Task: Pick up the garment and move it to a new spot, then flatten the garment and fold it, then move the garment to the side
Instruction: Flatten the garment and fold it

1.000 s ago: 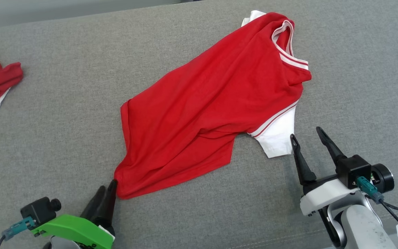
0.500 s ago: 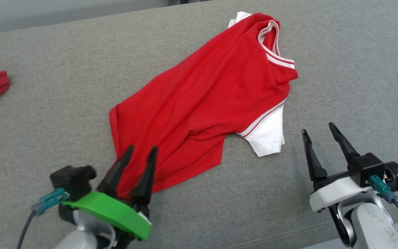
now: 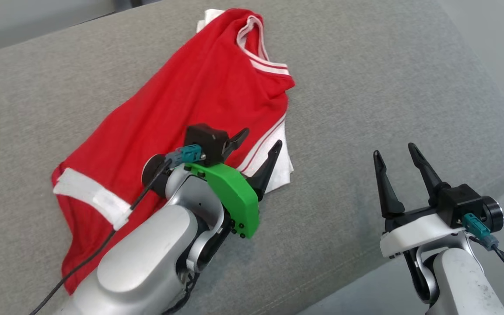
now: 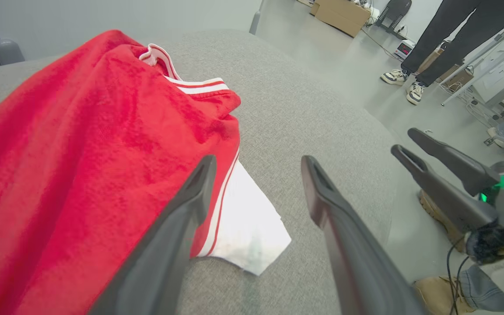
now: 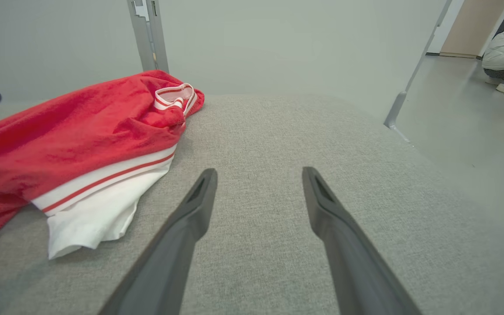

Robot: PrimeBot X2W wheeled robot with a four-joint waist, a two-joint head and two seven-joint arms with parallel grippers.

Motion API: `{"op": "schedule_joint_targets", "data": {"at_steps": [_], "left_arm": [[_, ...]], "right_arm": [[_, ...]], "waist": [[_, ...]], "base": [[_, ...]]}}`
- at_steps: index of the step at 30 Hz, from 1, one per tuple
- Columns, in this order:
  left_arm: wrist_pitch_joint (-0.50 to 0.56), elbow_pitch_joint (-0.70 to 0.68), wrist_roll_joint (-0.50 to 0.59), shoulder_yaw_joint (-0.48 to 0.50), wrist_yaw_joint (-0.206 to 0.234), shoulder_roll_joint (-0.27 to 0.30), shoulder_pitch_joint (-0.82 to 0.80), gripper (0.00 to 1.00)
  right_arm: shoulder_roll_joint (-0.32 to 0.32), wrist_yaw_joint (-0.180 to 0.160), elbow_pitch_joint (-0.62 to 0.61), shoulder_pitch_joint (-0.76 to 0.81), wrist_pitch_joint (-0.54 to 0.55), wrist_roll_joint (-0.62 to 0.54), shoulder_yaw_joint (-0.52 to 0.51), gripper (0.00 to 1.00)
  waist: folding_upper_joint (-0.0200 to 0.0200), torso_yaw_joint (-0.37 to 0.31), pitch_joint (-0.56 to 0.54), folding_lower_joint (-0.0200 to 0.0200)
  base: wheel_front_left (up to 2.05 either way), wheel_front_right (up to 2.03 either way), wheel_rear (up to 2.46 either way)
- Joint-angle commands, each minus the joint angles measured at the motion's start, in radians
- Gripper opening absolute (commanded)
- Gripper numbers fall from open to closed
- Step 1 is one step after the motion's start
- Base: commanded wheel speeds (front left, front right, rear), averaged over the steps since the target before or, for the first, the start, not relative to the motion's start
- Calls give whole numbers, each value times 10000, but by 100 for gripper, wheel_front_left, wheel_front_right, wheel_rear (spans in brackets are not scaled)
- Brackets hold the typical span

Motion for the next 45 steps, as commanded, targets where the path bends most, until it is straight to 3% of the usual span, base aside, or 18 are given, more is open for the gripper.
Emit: {"op": "schedule_joint_targets", "data": {"at_steps": [1,3,10,19,22,23,25,26,32,38,40,45], "left_arm": [[133,736,148,-161,-142,-157,-459,100],[149,1878,503,-347,-202,-359,-1018,100],[-8,4267,1118,-795,-622,-827,-2064,100],[-633,6519,1708,-863,-289,-765,-2804,100],[-592,7131,1633,-887,-403,-809,-2835,100],[-486,7335,1588,-933,-501,-837,-2800,98],[-336,7628,1491,-995,-710,-916,-2759,24],[-286,7748,1458,-1022,-811,-940,-2765,0],[-580,7274,1185,-951,-1468,-1398,-3023,0],[-521,5086,452,-958,-2334,-1821,-2555,0],[-450,4202,205,-824,-2340,-1827,-2396,0],[-317,3374,-189,-359,-1674,-1289,-1964,0]], "right_arm": [[85,-7,24,-86,-29,122,83,100],[118,-7,61,-112,-29,244,251,100],[125,-7,-198,220,-31,653,121,100],[122,-7,-287,363,-31,667,142,100],[122,-7,-242,255,-31,646,224,100],[121,-7,-224,226,-31,647,250,100],[123,-7,-196,158,-31,661,314,100],[121,-7,-186,123,-31,673,337,100],[120,-7,-106,79,-31,781,477,100],[121,-7,39,1,-31,837,515,100],[122,-7,99,-37,-31,824,539,100],[122,-7,178,-173,-31,835,624,100]], "waist": [[-1,-1596,399,0],[-1,-2119,496,0],[-1,-2190,623,0],[-1,-2167,590,0],[-1,-2151,578,0],[-1,-2148,577,0],[-1,-2139,592,0],[-1,-2134,606,0],[-1,-2084,681,0],[-1,-2020,692,0],[-1,-1995,692,0],[-1,-1892,729,0]], "base": [[0,0,0],[0,0,0],[0,0,0],[0,0,0],[0,0,0],[0,0,0],[0,0,0],[0,0,0],[0,0,0],[0,0,0],[0,0,0],[0,0,0]]}}
